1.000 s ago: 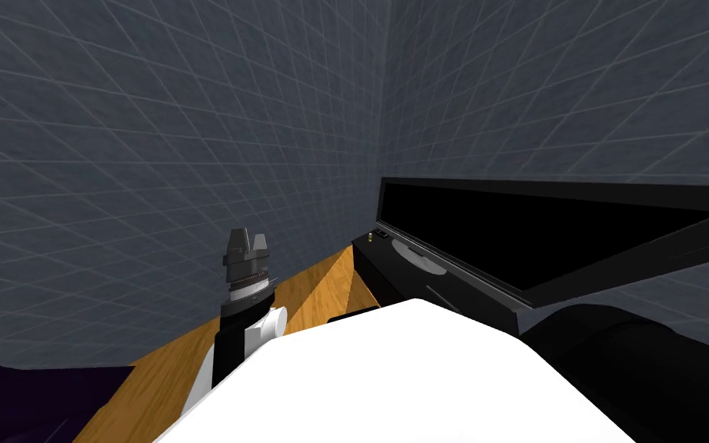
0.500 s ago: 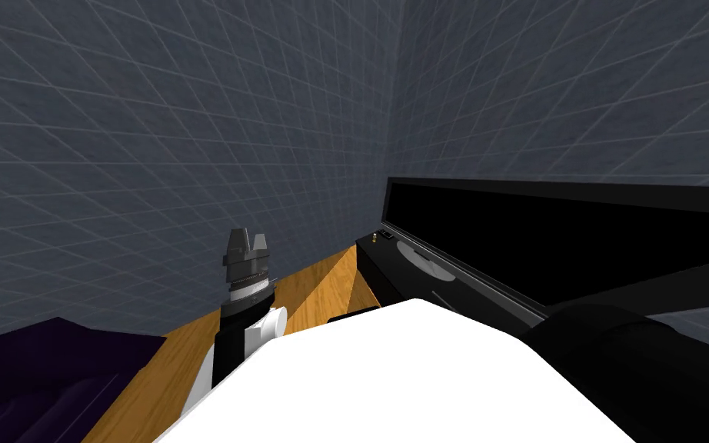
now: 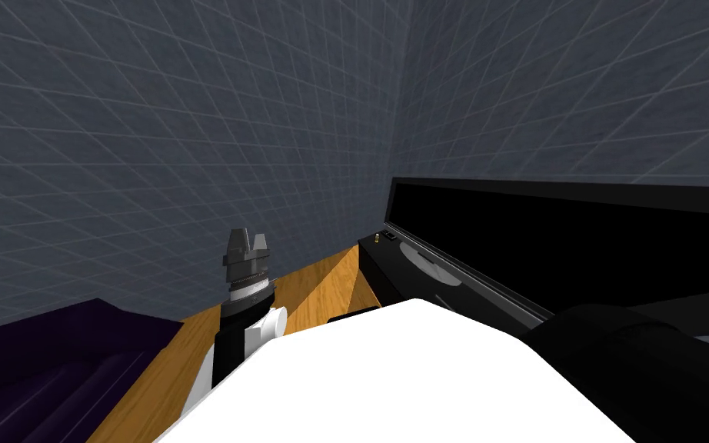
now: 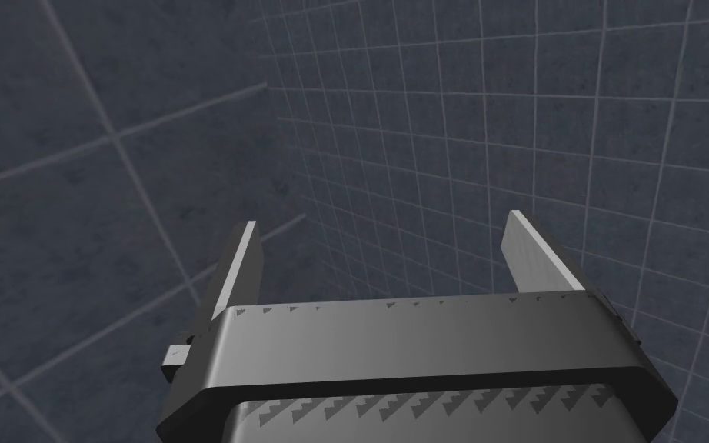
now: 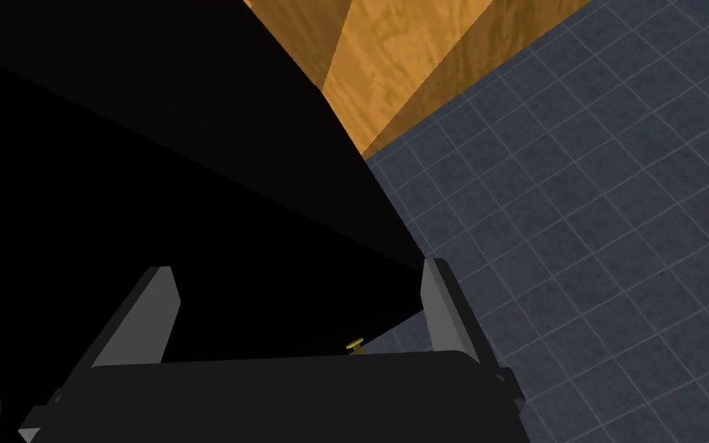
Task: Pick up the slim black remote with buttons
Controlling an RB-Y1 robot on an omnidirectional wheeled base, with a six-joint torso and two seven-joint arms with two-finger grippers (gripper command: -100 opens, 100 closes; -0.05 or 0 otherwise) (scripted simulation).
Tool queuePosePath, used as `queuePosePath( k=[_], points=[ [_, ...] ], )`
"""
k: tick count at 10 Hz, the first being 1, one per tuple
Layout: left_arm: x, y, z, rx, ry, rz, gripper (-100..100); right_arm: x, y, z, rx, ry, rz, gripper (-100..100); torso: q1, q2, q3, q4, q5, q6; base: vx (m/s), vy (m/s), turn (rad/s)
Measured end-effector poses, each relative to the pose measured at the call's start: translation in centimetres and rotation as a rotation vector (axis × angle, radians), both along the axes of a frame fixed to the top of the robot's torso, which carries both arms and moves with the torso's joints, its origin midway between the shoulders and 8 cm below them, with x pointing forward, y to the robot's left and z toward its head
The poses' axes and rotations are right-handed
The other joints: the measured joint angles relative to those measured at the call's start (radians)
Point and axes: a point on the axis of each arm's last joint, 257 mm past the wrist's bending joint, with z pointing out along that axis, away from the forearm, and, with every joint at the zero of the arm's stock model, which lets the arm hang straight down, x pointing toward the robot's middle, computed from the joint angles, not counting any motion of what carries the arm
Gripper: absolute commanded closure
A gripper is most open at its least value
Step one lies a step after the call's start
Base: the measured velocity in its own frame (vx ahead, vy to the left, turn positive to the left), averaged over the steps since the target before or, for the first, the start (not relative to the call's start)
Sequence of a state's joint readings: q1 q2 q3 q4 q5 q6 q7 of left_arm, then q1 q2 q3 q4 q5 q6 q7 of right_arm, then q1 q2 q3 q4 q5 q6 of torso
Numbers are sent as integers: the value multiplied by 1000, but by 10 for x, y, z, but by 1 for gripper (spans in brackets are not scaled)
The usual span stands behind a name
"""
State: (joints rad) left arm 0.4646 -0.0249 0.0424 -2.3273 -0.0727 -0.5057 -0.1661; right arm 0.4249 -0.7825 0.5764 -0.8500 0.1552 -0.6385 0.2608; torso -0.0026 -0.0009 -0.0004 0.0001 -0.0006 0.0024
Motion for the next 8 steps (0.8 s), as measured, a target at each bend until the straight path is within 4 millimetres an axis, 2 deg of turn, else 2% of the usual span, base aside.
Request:
queuePosePath(
  k=[5,8],
  points=[
    [0,0,0,0,0,0,0,-36,-63,-10,-164,106,70,-100,-2,0,0,0,0,-1,-11,-35,136],
    [0,0,0,0,0,0,0,-50,-93,-10,-243,152,109,-100,-2,0,0,0,0,0,-9,-32,72]
  ],
)
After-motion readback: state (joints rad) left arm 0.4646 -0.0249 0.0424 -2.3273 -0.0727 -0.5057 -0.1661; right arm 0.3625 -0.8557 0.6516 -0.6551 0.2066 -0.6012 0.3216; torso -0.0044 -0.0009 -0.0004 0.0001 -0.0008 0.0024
